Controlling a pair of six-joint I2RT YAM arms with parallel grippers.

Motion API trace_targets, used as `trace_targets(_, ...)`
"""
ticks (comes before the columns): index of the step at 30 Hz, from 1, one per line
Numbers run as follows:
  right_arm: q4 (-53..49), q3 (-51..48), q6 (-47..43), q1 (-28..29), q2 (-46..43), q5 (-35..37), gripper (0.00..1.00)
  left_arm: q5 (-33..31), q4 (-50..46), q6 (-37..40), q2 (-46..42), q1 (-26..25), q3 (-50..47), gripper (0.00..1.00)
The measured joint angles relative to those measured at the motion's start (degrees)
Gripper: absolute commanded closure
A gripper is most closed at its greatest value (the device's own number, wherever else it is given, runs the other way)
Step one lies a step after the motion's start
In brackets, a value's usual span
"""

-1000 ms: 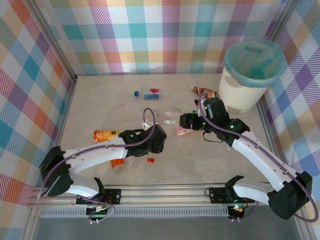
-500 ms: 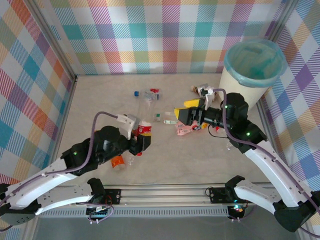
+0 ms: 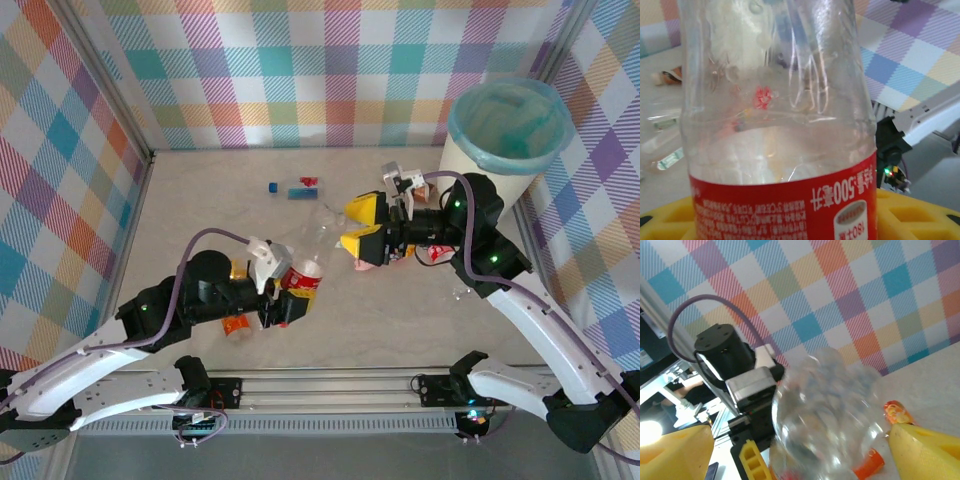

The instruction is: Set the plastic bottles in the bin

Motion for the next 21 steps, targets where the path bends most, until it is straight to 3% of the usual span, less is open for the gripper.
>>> trace_targets(12,-6.12,1.75,-4.11,1.95,0.63,2.47,0.08,4.46,1.38,0.92,1.2,0.0,0.35,0.45)
trace_targets(21,-5.05,1.7,-2.32,3.65,2.69,2.56,0.18,4.7,1.46,1.16,2.38,0.0,0.5,0.44)
